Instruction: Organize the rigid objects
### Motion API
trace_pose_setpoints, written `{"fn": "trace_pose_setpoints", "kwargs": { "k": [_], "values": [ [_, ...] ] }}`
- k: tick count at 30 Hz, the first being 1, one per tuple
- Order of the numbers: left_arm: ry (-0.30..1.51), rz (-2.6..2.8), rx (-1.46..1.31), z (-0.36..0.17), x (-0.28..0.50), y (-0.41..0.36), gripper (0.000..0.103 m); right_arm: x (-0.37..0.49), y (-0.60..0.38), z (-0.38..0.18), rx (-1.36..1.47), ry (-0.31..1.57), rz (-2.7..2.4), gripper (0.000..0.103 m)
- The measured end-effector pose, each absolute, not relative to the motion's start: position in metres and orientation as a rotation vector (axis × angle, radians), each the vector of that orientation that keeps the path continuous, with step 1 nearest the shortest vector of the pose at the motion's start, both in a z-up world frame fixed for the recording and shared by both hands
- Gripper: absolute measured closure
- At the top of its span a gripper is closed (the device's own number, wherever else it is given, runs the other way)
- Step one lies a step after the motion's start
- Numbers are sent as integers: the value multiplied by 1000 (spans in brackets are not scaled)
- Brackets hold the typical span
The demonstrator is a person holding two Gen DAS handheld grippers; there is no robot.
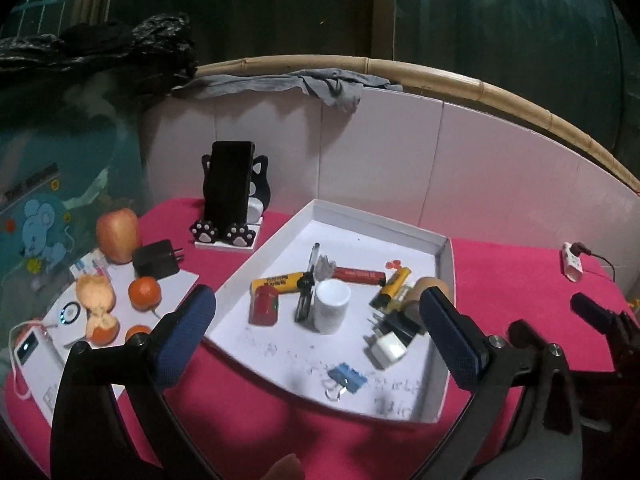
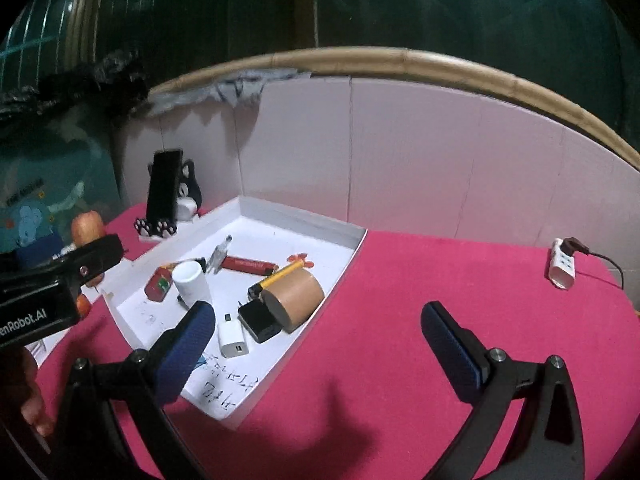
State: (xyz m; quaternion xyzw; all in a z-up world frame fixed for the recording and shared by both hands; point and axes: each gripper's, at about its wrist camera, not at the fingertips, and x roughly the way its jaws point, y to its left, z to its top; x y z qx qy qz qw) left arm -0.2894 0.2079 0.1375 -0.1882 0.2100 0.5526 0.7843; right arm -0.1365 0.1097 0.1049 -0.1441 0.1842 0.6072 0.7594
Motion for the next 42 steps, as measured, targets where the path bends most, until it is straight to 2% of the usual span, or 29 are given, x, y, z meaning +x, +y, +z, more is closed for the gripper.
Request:
{"fn": "trace_pose_setpoints", "kwargs": {
  "k": [8, 17, 27, 42],
  "values": [
    [529, 1202, -383, 140, -284, 185, 0, -119, 58, 126, -80, 378, 1375, 0],
    [601, 1179, -398, 130, -280, 167, 0, -122, 41, 124, -119, 393, 1353, 0],
    [568, 1233, -340, 147, -294, 141, 0, -137, -1, 140, -118, 296, 1404, 0],
    [506, 1248, -331, 169, -306, 107, 0, -130, -46, 158, -3, 319, 1397, 0]
  ]
}}
